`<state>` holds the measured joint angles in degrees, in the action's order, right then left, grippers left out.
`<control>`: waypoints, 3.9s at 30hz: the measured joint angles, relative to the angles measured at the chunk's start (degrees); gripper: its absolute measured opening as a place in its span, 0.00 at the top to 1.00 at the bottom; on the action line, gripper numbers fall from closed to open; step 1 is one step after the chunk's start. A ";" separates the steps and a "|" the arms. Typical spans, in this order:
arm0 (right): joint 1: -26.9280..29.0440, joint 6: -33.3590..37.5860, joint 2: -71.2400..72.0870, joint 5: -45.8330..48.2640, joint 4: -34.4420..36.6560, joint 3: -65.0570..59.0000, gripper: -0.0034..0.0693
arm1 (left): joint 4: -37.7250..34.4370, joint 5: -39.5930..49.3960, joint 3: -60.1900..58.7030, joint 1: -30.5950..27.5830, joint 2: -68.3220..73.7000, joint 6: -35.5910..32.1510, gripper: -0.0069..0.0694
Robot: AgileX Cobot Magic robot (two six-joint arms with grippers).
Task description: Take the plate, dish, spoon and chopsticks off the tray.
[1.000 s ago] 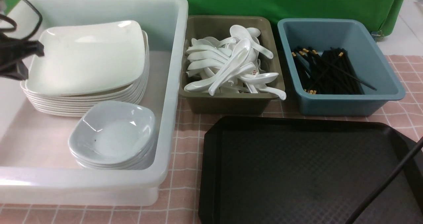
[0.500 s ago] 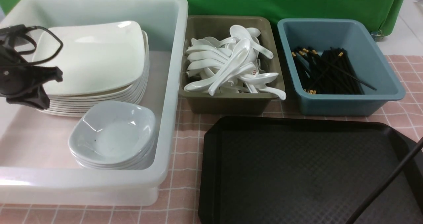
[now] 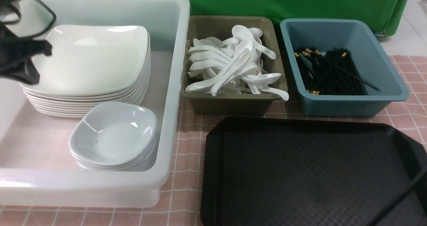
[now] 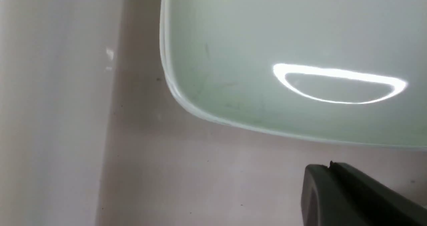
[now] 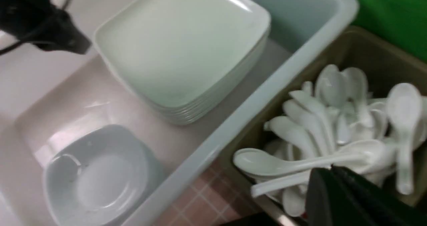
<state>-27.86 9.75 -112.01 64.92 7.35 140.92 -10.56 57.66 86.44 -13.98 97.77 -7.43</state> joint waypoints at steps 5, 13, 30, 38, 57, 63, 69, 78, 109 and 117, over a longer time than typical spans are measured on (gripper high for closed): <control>0.00 -1.58 8.03 0.01 -8.50 -0.15 0.91 | -7.28 0.13 -1.33 0.00 -10.98 -4.65 0.90; 0.00 -6.53 34.43 0.06 -23.20 -17.21 0.91 | -14.92 -3.32 -3.51 9.61 -35.30 -11.47 0.90; 0.00 -25.45 99.43 -46.06 -30.59 -103.12 0.91 | -15.14 -24.92 -53.17 22.15 -77.97 -11.06 0.90; 0.00 -25.96 111.26 -61.97 -30.59 -121.44 0.90 | -15.14 -37.12 -69.37 22.20 -89.08 -9.96 0.90; 0.00 -25.98 111.27 -63.47 -30.59 -121.98 0.79 | -8.79 -38.49 -70.46 22.20 -89.40 -10.29 0.90; 0.00 -25.98 111.27 -63.48 -30.59 -121.98 0.78 | -7.94 -38.55 -70.46 22.20 -89.46 -10.29 0.90; 0.00 -25.98 111.27 -63.53 -30.59 -121.98 0.77 | 0.05 -39.96 -71.58 21.71 -91.14 -5.38 0.90; 0.00 -25.98 111.27 -63.64 -30.59 -121.98 0.74 | 5.55 -51.89 -85.51 12.72 -97.75 0.76 0.90; 0.00 -25.98 111.27 -63.63 -30.59 -121.98 0.65 | 9.04 -45.38 -86.78 11.29 -97.76 1.87 0.90; 0.00 -25.68 111.27 -63.63 -30.35 -121.98 0.63 | 9.10 -45.38 -86.78 11.29 -97.76 1.69 0.90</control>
<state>-27.86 -15.93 -0.74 1.30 -23.00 18.94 -1.46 12.29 -0.35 -2.69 0.01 -5.73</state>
